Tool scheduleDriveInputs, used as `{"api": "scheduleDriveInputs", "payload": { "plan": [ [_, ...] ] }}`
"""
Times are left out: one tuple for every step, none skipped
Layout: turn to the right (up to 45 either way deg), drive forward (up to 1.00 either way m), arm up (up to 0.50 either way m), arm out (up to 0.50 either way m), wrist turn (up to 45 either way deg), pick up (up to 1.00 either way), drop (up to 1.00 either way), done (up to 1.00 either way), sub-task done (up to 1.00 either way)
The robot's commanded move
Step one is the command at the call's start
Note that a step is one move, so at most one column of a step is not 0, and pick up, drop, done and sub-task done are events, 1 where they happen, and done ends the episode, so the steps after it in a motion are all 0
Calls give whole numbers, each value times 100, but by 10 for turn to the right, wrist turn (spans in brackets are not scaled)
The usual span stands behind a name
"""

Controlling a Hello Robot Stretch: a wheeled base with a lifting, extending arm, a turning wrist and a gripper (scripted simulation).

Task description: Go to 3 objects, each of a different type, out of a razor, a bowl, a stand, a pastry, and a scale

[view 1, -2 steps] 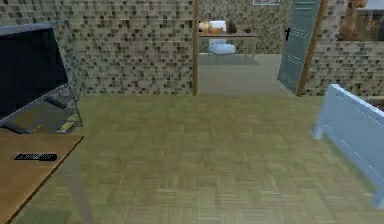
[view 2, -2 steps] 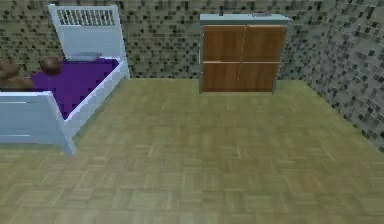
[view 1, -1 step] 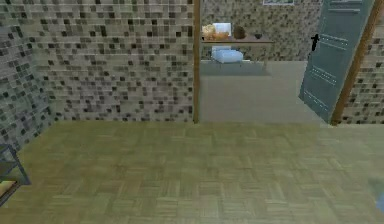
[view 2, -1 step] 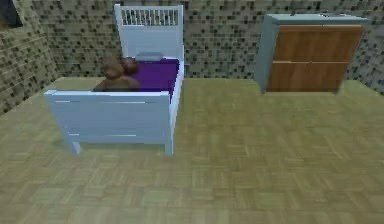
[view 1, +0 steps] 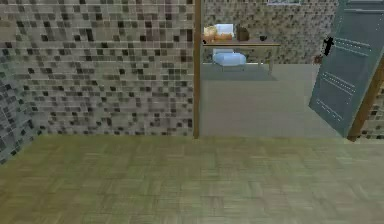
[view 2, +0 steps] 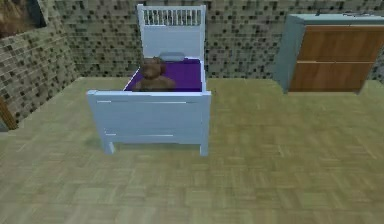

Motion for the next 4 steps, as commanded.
{"api": "scheduleDriveInputs", "payload": {
  "plan": [
    [-450,0,0,0,0,0,0,0,0],
    [-210,0,0,0,0,0,0,0,0],
    [0,5,0,0,0,0,0,0,0],
    [0,55,0,0,0,0,0,0,0]
  ]
}}
